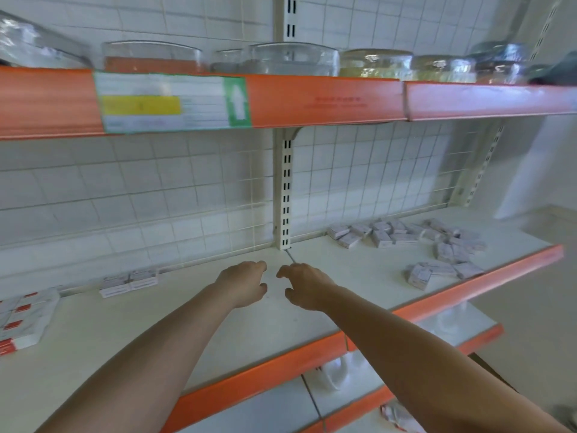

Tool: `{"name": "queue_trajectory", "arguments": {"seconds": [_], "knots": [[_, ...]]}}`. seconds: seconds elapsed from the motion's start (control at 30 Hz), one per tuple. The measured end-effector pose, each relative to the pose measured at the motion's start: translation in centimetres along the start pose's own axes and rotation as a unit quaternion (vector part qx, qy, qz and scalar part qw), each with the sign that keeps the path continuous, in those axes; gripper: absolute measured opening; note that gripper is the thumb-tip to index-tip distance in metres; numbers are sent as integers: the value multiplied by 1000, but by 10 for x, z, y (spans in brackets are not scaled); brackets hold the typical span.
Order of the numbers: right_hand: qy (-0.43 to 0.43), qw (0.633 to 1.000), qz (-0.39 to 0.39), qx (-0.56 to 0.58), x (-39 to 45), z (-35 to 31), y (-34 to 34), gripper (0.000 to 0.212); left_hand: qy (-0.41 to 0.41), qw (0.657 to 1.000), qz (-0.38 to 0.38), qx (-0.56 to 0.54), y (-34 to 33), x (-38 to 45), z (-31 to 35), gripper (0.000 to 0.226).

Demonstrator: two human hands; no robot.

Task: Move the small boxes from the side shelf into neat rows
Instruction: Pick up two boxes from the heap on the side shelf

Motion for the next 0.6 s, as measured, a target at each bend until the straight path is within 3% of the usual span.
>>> {"name": "queue_trajectory", "arguments": {"seconds": [0.6], "knots": [[-22, 1000, 0, 9, -38, 181, 43, 49, -34, 999, -11, -2, -10, 77, 172, 50]]}}
Point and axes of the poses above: each hand's wrist, its own x-axis towards the middle knuckle, its own y-axis out of the back of the hand, z = x × y, the point moved 8 cm from there along x, towards the middle knuckle, and after that the axes turned 4 degrees about x, right-handed, at the moved point
